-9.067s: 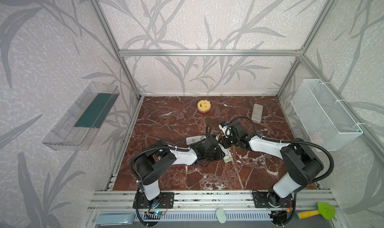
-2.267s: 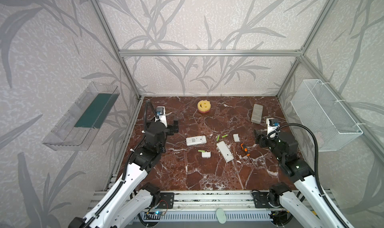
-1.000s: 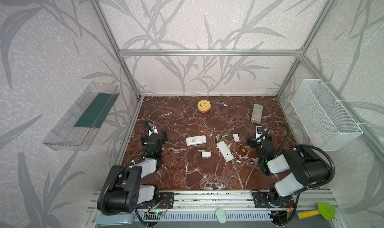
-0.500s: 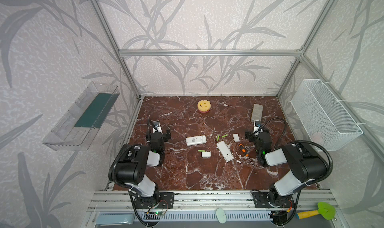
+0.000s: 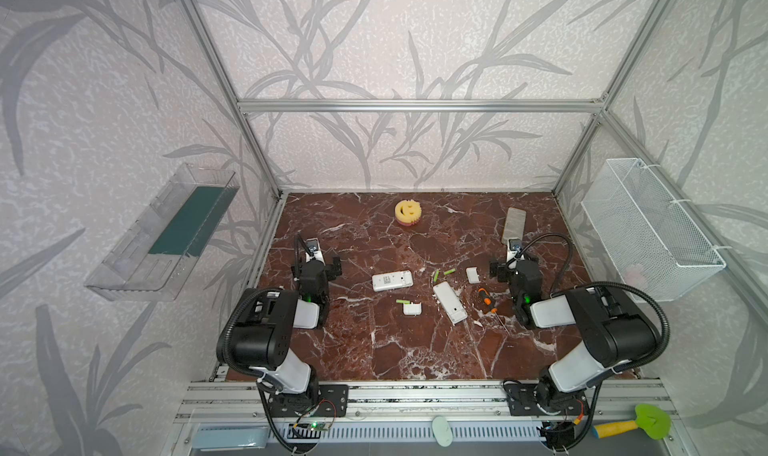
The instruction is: Unload the batteries from the remote control
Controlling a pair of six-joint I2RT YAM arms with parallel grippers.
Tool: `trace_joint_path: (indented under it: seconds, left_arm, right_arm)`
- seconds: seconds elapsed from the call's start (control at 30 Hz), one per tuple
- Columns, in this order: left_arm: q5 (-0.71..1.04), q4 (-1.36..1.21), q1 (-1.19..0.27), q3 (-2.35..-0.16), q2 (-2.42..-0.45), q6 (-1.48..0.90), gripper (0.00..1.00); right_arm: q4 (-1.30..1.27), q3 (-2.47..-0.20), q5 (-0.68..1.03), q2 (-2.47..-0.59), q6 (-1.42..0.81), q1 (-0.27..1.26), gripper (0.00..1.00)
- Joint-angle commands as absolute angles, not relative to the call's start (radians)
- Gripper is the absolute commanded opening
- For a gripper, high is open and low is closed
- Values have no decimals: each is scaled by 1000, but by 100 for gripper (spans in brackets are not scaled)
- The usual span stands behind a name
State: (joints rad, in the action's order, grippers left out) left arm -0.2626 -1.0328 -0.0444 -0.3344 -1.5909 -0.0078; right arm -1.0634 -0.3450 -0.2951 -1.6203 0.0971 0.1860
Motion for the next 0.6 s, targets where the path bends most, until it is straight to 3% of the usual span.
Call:
trace_joint_path:
  seconds: [0.0, 0.57]
  left_arm:
    - [-258, -1028, -39, -345, -1578, 2, 99]
    - [-205, -981, -27, -366, -1577, -3, 99]
  right_arm:
    - [-1063, -348, -304, -1603, 83, 183, 99]
    - [-1062, -349, -304, -1604, 83, 182, 99]
